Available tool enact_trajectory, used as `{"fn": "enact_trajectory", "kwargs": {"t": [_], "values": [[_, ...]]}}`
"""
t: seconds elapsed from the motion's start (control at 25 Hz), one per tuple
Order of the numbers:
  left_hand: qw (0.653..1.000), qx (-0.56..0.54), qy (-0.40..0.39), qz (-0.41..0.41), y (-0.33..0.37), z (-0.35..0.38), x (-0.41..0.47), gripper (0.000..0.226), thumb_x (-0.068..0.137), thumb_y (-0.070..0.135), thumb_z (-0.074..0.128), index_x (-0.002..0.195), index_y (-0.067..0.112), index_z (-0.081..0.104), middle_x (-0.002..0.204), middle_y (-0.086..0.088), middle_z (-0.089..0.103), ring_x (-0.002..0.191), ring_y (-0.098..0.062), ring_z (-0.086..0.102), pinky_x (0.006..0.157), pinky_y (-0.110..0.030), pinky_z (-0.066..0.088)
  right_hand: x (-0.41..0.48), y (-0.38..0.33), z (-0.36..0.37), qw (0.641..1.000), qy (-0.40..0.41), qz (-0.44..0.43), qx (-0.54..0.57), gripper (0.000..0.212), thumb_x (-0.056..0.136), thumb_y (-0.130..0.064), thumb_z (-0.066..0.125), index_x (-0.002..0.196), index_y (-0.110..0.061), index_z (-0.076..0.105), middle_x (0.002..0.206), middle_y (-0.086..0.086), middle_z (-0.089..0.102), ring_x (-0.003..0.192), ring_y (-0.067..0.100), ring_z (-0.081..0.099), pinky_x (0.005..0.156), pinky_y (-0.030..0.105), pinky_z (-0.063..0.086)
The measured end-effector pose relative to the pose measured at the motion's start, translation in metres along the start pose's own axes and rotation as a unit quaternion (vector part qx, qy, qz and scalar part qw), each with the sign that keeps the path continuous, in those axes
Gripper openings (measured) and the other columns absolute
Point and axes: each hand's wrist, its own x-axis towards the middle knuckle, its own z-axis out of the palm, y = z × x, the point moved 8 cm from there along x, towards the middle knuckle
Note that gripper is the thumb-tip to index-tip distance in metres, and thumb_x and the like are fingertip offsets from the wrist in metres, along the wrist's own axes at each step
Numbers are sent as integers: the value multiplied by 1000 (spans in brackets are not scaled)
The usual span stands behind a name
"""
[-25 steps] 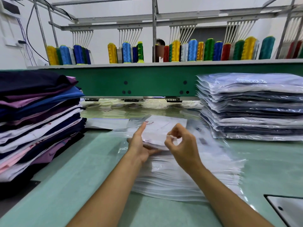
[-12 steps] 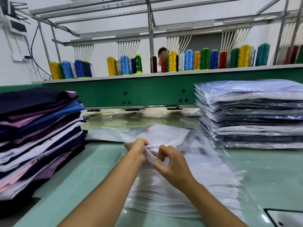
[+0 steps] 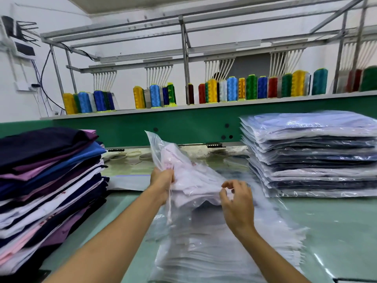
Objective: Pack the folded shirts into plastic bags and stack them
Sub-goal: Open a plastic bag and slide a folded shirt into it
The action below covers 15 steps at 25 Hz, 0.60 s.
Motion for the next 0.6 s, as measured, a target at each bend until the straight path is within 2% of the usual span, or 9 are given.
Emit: {"fn": "enact_trajectory", "kwargs": {"t": [0.08,0.2,0.28,0.36,0.4,0.48,0.52,0.6], "values": [[999,-12,-37,14,20,1,0,29,90,-3,53,118,0,61,77,-9,59,69,-22,53,65,-32,50,24,16,4,996,-28,76,-29,11,92,-28,60,102,-31,59,112,-4,58,107,17,51,84,34,43],[996,-9,-91,11,42,0,-3,27,86,-3,57,113,-1,60,88,-13,65,77,-27,61,74,-41,56,54,42,13,969,-136,182,-99,52,93,-51,56,136,-23,52,139,7,54,126,28,50,105,45,43],[993,-12,-113,24,56,-5,-6,20,82,-7,55,100,0,61,87,-13,65,72,-26,61,64,-37,57,59,55,18,945,-187,268,-28,77,89,-64,57,147,-16,42,147,10,49,130,33,49,109,47,41],[990,-30,-131,45,69,-10,-7,18,83,-11,51,93,1,60,85,-13,62,67,-24,59,60,-33,53,55,63,20,914,-215,340,49,87,84,-67,64,147,-10,42,143,12,52,124,34,54,102,42,46],[988,-40,-139,51,74,-13,-6,18,84,-11,51,94,1,60,86,-13,62,68,-24,58,61,-33,52,55,65,20,908,-222,349,66,81,85,-60,69,141,-6,48,130,11,61,110,30,62,89,35,52],[987,-57,-137,55,76,-22,2,18,83,-10,50,94,1,58,87,-13,60,70,-26,57,63,-36,52,63,55,17,929,-190,305,84,47,89,-28,74,124,-1,59,95,7,69,74,18,65,57,23,51],[989,-55,-124,54,76,-29,7,16,81,-7,50,93,2,56,87,-14,58,72,-28,57,66,-39,53,70,46,12,947,-156,269,87,34,90,-12,70,120,-2,61,89,5,68,69,16,62,51,22,50],[995,-38,-82,47,72,-40,14,22,75,-2,50,97,3,51,91,-16,55,81,-29,56,74,-43,51,83,21,-2,972,-95,202,78,28,91,0,58,118,-7,60,93,4,67,79,19,63,66,32,58]]}}
